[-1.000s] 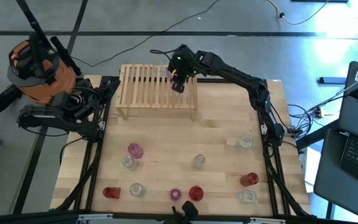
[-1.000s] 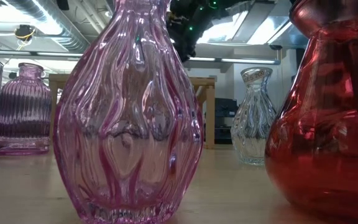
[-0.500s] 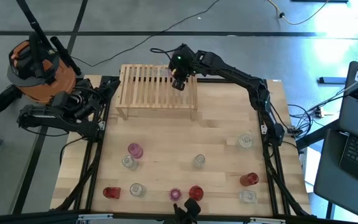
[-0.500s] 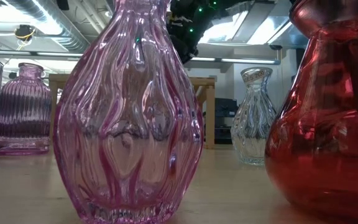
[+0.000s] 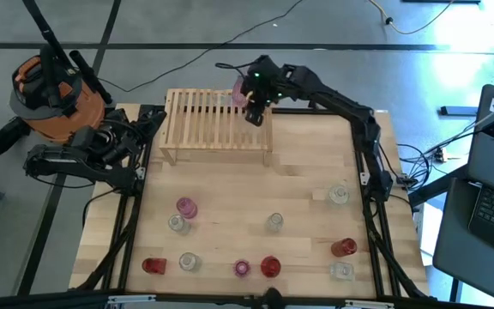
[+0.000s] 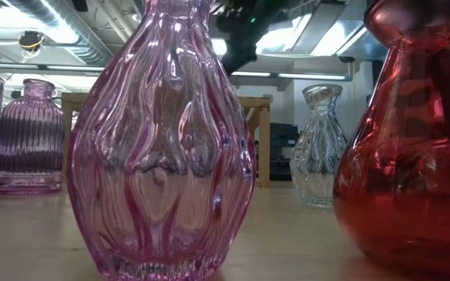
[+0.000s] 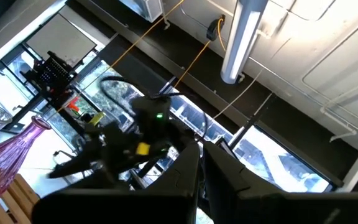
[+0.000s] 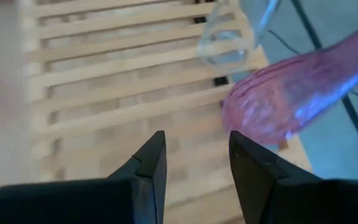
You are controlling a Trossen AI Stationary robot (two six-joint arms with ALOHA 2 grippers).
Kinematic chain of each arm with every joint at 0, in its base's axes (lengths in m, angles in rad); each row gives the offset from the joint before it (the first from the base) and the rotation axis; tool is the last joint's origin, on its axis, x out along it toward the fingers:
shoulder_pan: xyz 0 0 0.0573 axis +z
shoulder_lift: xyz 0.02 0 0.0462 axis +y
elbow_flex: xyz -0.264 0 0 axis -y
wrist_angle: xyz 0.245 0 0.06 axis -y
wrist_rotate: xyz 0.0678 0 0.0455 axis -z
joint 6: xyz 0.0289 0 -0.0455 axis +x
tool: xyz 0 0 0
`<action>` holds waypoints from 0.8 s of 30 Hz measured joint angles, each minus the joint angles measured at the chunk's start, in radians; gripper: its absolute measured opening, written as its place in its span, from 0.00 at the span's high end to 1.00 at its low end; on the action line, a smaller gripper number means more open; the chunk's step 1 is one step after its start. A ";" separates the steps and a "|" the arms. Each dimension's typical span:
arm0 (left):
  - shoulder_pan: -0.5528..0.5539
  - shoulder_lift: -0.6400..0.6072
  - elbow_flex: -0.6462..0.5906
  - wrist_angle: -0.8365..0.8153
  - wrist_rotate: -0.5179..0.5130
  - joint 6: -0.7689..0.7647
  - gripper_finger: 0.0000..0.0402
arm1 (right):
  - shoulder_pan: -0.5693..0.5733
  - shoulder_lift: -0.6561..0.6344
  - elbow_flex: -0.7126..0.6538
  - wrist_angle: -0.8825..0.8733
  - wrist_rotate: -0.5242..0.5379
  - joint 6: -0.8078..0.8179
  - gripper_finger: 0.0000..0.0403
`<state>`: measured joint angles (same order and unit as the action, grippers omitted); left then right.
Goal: Sort vases onto shelf
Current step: Put the transparent vase on the shelf aligned with the other transparent vase on the right
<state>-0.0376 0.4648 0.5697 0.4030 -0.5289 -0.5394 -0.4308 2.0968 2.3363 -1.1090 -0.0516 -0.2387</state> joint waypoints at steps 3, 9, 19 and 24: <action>0.000 0.000 0.000 -0.005 0.000 0.000 0.96 | 0.024 -0.061 0.000 -0.131 -0.003 -0.081 0.69; 0.000 0.000 0.000 -0.061 -0.001 -0.001 0.96 | 0.144 -0.163 -0.011 -0.476 0.016 -0.196 0.69; 0.000 0.000 0.000 -0.138 -0.001 -0.027 0.96 | 0.441 -0.455 -0.531 -0.270 -0.033 -0.027 0.69; 0.000 0.000 0.000 -0.151 -0.001 -0.027 0.96 | 0.560 -0.618 -0.940 0.197 -0.166 0.123 0.69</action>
<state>-0.0376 0.4648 0.5697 0.2516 -0.5301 -0.5663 0.1289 1.4787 1.3966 -0.9116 -0.2176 -0.1156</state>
